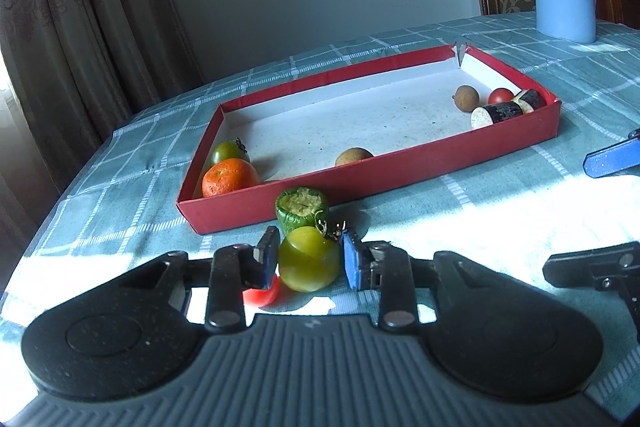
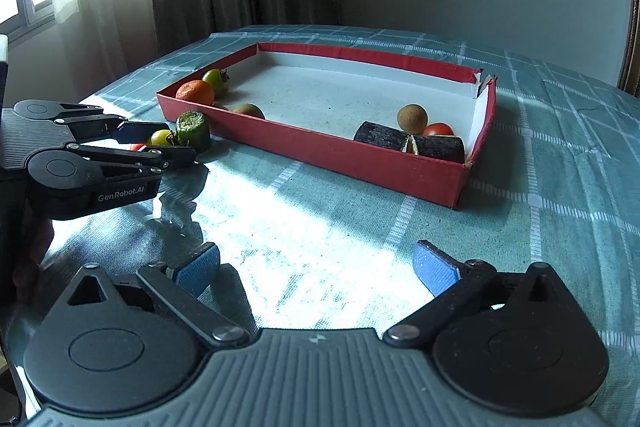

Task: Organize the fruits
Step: 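Place the yellow-green tomato in the tray by the tangerine, open left gripper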

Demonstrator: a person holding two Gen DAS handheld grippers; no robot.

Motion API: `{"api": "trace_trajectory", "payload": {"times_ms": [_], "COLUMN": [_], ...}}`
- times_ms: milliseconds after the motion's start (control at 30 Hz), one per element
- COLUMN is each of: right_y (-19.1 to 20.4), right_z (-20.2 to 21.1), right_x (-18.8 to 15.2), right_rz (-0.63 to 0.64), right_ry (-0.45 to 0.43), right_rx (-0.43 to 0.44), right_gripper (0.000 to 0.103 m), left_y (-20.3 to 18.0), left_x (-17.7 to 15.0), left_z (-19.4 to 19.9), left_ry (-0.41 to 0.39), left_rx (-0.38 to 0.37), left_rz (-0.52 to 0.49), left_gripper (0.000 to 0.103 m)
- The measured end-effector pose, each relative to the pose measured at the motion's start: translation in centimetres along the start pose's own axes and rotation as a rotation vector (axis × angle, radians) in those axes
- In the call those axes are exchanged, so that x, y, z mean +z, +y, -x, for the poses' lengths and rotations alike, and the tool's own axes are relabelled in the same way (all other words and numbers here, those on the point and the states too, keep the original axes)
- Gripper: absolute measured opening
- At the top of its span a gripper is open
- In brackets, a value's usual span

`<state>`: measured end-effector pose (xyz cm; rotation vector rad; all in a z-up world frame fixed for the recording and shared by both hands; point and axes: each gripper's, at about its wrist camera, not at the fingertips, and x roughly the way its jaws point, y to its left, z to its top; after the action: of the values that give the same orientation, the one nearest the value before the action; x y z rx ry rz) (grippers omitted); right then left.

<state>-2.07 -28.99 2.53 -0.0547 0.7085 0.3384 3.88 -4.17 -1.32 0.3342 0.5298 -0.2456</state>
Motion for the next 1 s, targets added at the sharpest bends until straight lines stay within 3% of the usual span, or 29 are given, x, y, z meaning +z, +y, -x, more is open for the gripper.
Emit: {"api": "trace_trajectory", "payload": {"times_ms": [233,500,767,1000], "right_y": [-0.3,-0.1,-0.1,-0.2], "right_z": [-0.1,-0.2,-0.2,-0.2], "right_x": [0.0,0.1,0.0,0.1], "right_rz": [-0.011,-0.010,-0.009,-0.012], "right_ry": [-0.001,-0.002,-0.005,-0.007], "right_rx": [0.011,0.007,0.006,0.009], "right_gripper": [0.103,0.103,0.103,0.103], "left_y": [-1.1,-1.1,0.3,1.5], "left_x": [0.3,3.1,6.1,7.5], "left_z": [1.4,1.7,-1.9,-4.5], "left_ry": [-0.053,-0.102,-0.062,-0.040], "left_rx": [0.048,0.125,0.217,0.250], "left_rz": [0.013,0.108,0.199,0.245], "left_gripper": [0.030,0.030,0.030,0.030]}}
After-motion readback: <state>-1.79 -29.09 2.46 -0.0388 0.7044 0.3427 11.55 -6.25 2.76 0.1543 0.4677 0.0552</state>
